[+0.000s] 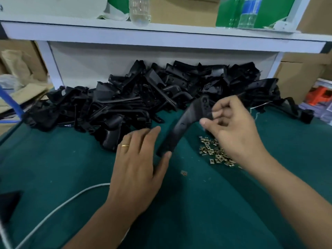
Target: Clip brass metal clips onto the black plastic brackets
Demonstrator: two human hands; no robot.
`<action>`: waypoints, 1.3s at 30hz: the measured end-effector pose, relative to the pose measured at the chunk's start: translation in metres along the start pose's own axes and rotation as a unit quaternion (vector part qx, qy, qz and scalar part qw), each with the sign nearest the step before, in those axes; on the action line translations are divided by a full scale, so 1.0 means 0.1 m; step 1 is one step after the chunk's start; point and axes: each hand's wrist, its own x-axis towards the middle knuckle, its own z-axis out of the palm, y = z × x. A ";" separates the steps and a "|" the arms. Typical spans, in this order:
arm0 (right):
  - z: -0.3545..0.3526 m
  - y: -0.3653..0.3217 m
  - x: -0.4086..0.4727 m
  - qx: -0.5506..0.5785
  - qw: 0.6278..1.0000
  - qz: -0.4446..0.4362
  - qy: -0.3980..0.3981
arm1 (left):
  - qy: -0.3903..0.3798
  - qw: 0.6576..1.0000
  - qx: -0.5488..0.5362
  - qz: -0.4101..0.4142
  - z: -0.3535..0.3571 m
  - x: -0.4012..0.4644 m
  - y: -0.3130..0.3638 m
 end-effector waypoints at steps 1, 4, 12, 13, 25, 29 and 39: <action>0.10 -0.05 -0.11 0.039 0.999 -0.009 -0.037 | 0.006 1.000 0.021 0.013 0.01 0.01 0.02; 0.37 -0.08 -0.37 0.161 0.977 -0.015 -0.141 | -0.033 0.996 0.069 0.036 0.05 0.00 0.03; 0.13 0.34 -0.34 -0.138 0.948 -0.149 -0.246 | -0.083 0.994 0.052 -0.048 0.07 -0.01 -0.04; 0.13 0.37 -0.34 -0.176 0.930 -0.151 -0.284 | -0.078 0.994 0.051 -0.057 0.07 0.00 -0.04; 0.26 0.50 -0.52 0.068 0.982 -0.015 -0.174 | -0.093 0.994 0.052 -0.013 0.07 0.02 -0.08; 0.17 0.50 -0.52 0.240 0.962 0.049 -0.121 | -0.111 0.993 0.026 0.016 0.09 0.02 -0.07; 0.21 0.40 -0.51 0.330 0.926 0.102 -0.156 | -0.131 0.990 0.000 0.042 0.10 0.01 -0.06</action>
